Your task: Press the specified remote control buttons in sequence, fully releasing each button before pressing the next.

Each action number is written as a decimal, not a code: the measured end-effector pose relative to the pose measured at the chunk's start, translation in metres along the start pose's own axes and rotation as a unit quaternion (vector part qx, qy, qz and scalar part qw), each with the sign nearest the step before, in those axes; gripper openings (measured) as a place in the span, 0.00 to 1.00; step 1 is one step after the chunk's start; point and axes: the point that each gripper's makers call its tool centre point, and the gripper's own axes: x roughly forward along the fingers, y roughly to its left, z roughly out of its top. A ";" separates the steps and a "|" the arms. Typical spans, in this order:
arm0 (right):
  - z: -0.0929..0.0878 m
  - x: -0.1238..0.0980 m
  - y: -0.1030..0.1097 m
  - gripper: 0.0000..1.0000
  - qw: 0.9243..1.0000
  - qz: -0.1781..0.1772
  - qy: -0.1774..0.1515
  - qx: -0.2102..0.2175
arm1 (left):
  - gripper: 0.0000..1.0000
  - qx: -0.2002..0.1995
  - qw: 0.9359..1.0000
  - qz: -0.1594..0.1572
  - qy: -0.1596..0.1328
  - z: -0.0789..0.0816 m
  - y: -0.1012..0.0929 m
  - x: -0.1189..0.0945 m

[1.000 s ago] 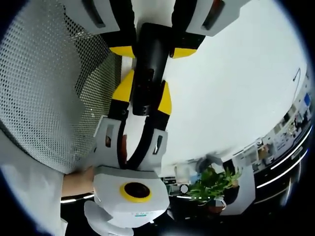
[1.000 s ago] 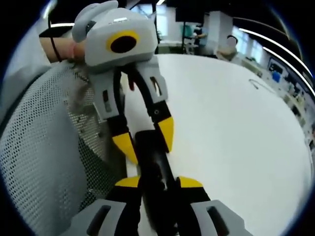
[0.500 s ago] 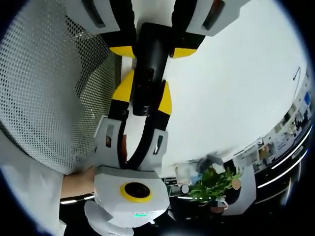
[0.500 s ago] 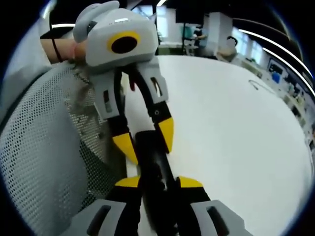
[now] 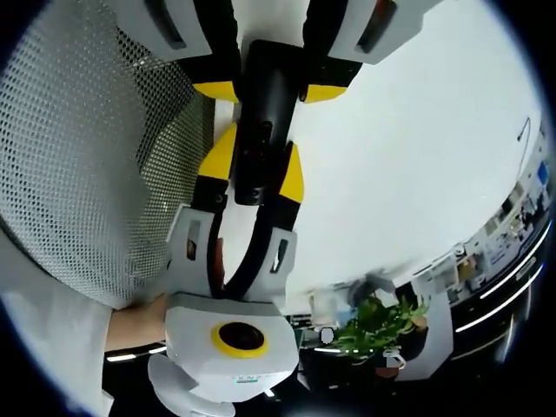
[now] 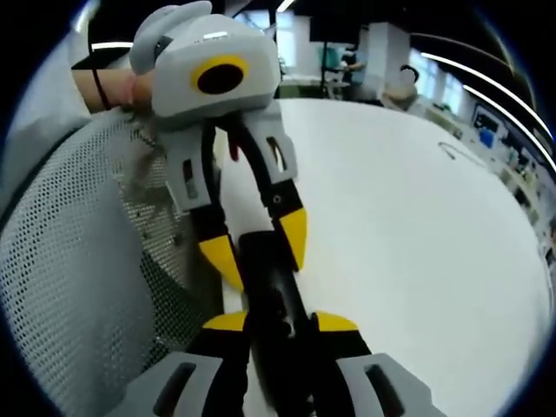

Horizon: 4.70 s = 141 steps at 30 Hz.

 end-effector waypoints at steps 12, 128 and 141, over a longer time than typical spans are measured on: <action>0.000 -0.001 -0.001 0.24 1.000 0.001 0.001 -0.001 | 0.26 -0.002 1.000 0.001 0.000 0.001 0.001 0.000; 0.004 0.002 -0.004 0.22 1.000 -0.008 -0.003 0.004 | 1.00 -0.202 0.846 0.351 -0.346 0.054 0.087 -0.185; 0.005 0.003 -0.007 0.21 1.000 -0.003 0.008 0.024 | 1.00 -0.203 0.848 0.363 -0.330 0.042 0.091 -0.182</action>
